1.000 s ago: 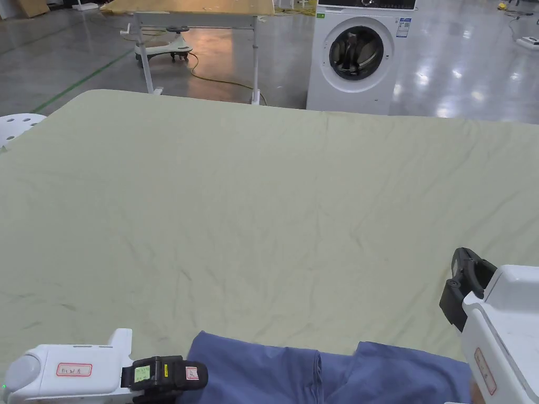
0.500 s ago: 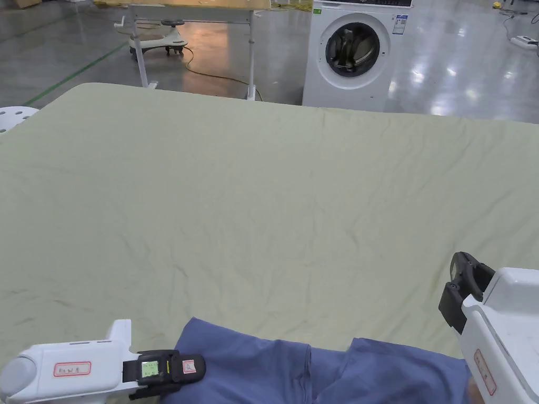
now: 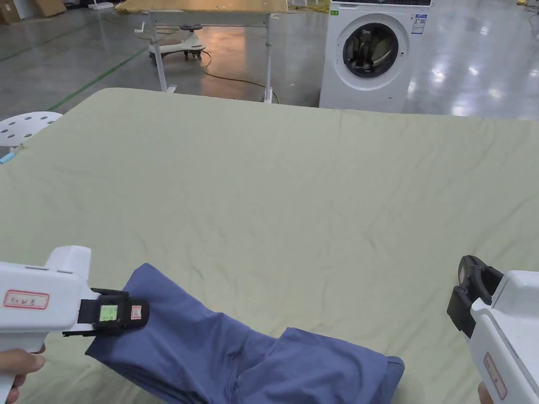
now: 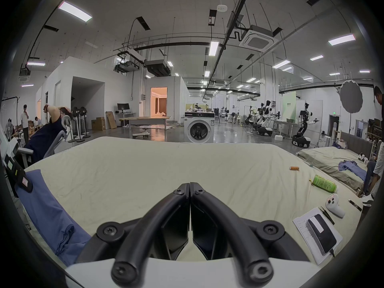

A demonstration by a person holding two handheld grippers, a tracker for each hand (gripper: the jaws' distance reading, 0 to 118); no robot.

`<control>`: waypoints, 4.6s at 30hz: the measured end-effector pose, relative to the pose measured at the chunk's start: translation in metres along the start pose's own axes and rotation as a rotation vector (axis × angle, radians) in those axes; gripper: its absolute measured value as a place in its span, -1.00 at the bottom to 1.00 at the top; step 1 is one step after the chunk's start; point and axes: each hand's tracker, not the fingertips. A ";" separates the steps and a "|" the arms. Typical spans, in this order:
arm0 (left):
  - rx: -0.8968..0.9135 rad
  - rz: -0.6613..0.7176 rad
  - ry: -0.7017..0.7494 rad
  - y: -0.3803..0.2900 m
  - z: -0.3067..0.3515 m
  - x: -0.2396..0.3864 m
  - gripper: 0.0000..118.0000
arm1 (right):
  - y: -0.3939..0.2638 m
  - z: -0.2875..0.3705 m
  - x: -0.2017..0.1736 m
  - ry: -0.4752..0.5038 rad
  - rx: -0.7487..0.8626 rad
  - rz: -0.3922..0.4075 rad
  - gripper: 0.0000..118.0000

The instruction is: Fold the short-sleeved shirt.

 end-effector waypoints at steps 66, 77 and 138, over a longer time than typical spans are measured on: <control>-0.160 -0.154 -0.335 -0.092 -0.223 0.193 -0.99 | -0.017 0.009 0.016 -0.040 -0.059 -0.023 -1.00; 0.541 -0.322 0.054 -0.036 -0.094 0.160 -1.00 | 0.004 -0.004 -0.006 -0.036 0.013 -0.054 -1.00; -0.228 0.336 -0.731 -0.073 -0.234 0.002 0.21 | -0.159 0.017 -0.066 0.099 -0.373 0.003 -1.00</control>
